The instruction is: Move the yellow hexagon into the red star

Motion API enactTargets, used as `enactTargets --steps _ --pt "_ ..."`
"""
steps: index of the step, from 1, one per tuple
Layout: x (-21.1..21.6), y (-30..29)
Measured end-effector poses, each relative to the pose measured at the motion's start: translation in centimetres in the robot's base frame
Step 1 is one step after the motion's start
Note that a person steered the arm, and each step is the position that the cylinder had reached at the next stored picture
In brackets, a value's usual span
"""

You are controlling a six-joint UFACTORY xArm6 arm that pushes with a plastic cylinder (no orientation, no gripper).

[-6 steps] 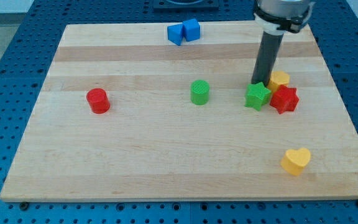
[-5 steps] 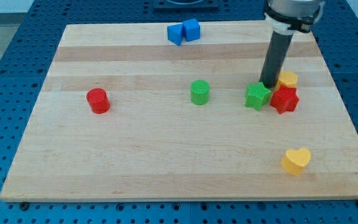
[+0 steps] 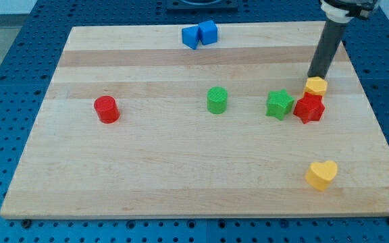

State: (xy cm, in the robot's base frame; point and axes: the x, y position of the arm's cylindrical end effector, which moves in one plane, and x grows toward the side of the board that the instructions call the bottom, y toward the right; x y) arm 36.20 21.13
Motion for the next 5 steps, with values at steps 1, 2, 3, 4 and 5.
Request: enactTargets --steps 1,2,3,4,5 --pt "1.5 -1.4" --pt "3.5 -1.5" --pt "4.7 -1.5" --pt "4.8 -1.3" --pt "4.8 0.4"
